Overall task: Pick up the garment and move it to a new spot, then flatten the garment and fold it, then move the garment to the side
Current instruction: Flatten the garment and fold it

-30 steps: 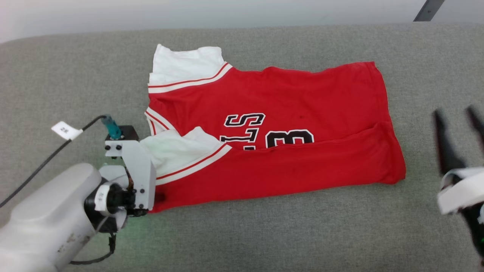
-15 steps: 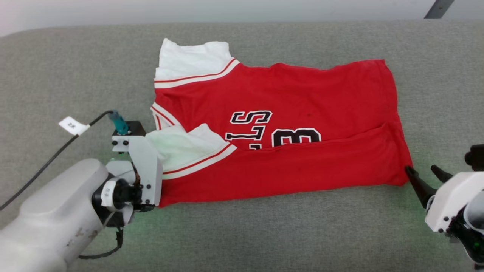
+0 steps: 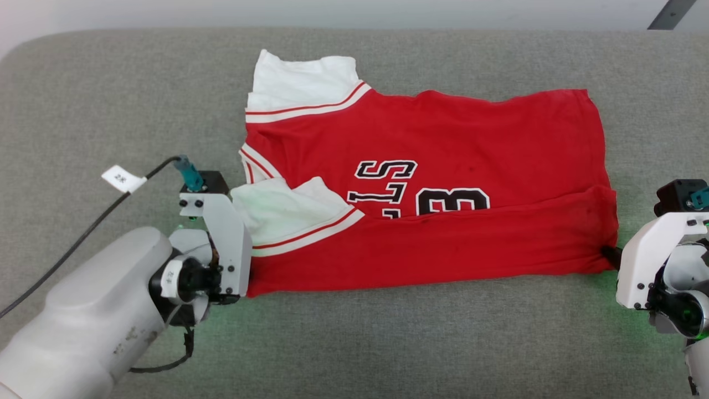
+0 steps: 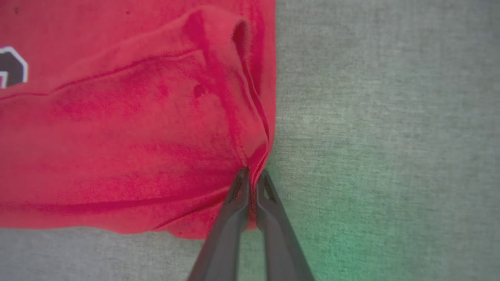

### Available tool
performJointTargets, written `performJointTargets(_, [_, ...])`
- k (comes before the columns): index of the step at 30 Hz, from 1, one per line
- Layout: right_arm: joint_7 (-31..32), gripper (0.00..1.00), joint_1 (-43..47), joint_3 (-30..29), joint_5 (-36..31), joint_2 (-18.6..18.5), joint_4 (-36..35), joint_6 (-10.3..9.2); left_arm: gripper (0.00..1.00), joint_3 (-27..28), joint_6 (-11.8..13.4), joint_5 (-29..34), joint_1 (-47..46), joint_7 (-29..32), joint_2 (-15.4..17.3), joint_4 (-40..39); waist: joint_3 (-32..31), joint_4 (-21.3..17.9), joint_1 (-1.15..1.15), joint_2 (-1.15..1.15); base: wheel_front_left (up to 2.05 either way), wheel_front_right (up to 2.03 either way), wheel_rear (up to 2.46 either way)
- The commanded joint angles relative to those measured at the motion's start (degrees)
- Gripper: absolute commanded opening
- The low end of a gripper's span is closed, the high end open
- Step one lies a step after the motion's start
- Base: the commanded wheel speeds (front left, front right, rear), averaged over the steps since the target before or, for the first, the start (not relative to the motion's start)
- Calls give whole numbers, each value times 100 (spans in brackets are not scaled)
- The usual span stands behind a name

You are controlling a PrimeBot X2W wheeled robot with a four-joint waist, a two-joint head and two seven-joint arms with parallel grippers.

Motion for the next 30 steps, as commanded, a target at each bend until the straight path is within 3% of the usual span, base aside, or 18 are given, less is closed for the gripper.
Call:
performJointTargets(1, [139, 0, 73, 138, 33, 44, 217, -10, 0, -93, -45, 8, 142, -80, -178, 90, -8, 27, 0, 0, 0, 0, 0])
performJointTargets(8, [414, 0, 55, 343, 241, -219, 61, -10, 0, -32, -36, -47, 112, 0, -29, 37, -109, 51, 0, 0, 0, 0, 0])
performJointTargets(17, [1163, 0, 474, 615, 902, -827, -893, -10, 0, -41, 390, 11, 170, 285, 558, -773, -266, 93, 0, 0, 0, 0, 0])
performJointTargets(18, [1290, 0, 657, 564, 957, -924, -1094, -10, 0, -87, 541, -14, 279, 384, 716, -1086, -271, 98, 0, 0, 0, 0, 0])
performJointTargets(26, [1647, 0, 1233, 206, 1004, -982, -1568, -11, 0, -134, 1005, -33, 594, 452, 1125, -1986, -213, 108, 0, 0, 0, 0, 0])
performJointTargets(30, [1678, 0, 1417, 108, 873, -799, -1682, -10, 0, -171, 1076, -43, 743, 427, 1159, -2089, -166, 86, 0, 0, 0, 0, 0])
